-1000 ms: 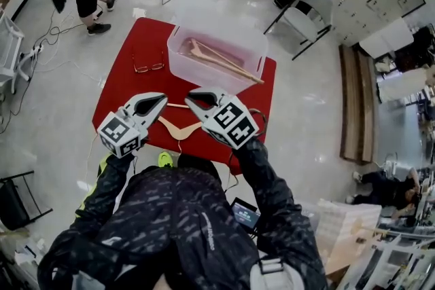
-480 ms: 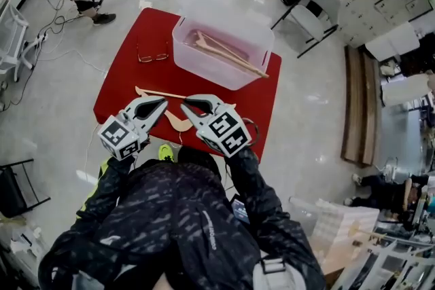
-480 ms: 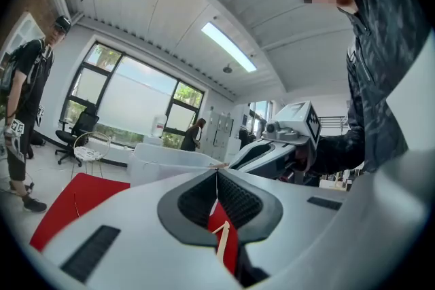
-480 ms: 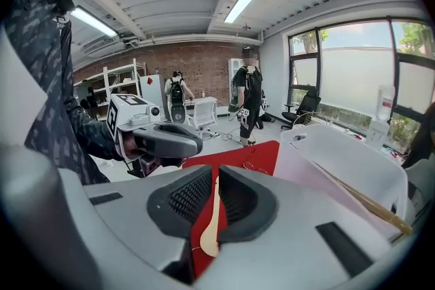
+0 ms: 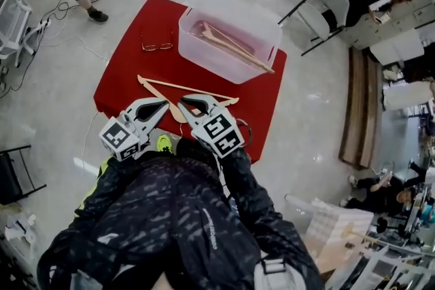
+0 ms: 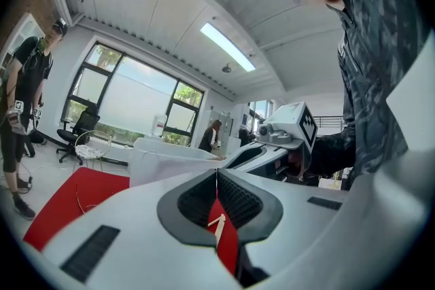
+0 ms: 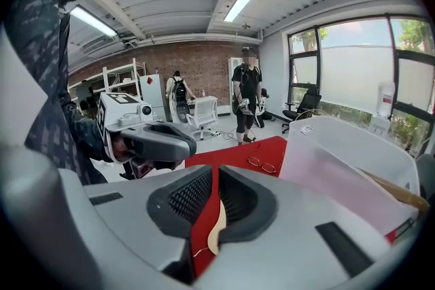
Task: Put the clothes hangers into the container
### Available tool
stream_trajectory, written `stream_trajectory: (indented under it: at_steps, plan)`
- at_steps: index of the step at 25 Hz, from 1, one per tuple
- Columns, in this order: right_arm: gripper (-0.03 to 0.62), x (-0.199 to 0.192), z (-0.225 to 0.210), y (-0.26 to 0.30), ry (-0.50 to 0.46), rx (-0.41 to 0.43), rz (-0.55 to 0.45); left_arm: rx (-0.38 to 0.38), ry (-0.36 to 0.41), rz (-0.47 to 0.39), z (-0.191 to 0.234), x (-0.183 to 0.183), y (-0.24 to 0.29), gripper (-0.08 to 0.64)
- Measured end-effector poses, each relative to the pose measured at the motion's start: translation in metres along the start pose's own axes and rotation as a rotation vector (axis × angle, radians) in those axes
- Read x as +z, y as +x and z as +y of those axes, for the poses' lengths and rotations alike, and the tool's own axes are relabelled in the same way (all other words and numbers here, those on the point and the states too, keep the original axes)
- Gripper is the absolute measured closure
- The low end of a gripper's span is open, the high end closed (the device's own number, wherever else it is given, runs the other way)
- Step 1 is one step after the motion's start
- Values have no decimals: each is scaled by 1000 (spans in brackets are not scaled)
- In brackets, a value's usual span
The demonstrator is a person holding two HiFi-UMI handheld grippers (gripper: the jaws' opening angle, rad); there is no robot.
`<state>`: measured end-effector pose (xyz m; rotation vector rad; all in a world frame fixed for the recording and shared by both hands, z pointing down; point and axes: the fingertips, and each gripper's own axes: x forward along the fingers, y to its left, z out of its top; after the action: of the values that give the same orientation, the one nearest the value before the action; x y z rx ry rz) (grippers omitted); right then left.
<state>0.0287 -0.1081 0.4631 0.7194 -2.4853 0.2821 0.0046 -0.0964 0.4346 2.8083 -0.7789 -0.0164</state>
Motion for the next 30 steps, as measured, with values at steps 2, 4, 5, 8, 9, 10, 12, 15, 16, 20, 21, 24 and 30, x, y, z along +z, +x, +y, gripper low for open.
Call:
stream_trajectory:
  at_steps: [2,4,5,8,9,10,12,15,16,20,21,24,30]
  plan:
    - [554,-7,2,7,-10,1,20,9,-8,5,4,-4,-5,549]
    - [555,-12,4,13,-8,9,37,19,-12,7,9,-6,-9,549]
    - [557,-14,6,16,-6,14,42,25,-14,6,11,-8,-10,549]
    - [556,-22,10,20,-12,28,57,45,-19,10,11,-14,-15,549]
    - [556,-25,12,22,-17,33,61,51,-21,12,11,-17,-17,549]
    - [555,-28,14,24,-22,38,65,56,-22,15,11,-20,-19,549]
    - [555,-32,17,31,-29,48,73,64,-25,19,14,-27,-24,548]
    - [554,-40,23,43,-27,75,99,76,-41,30,19,-37,-32,549]
    - [554,-44,26,46,-24,87,113,80,-48,32,20,-40,-34,548]
    - [488,-63,29,61,-23,113,176,95,-63,37,27,-47,-36,549]
    - [477,-67,29,64,-25,114,188,98,-66,38,28,-49,-37,548]
    - [452,-78,31,75,-27,120,219,106,-81,49,31,-58,-40,548]
    - [422,-90,24,98,-32,124,253,116,-102,50,45,-68,-44,548]
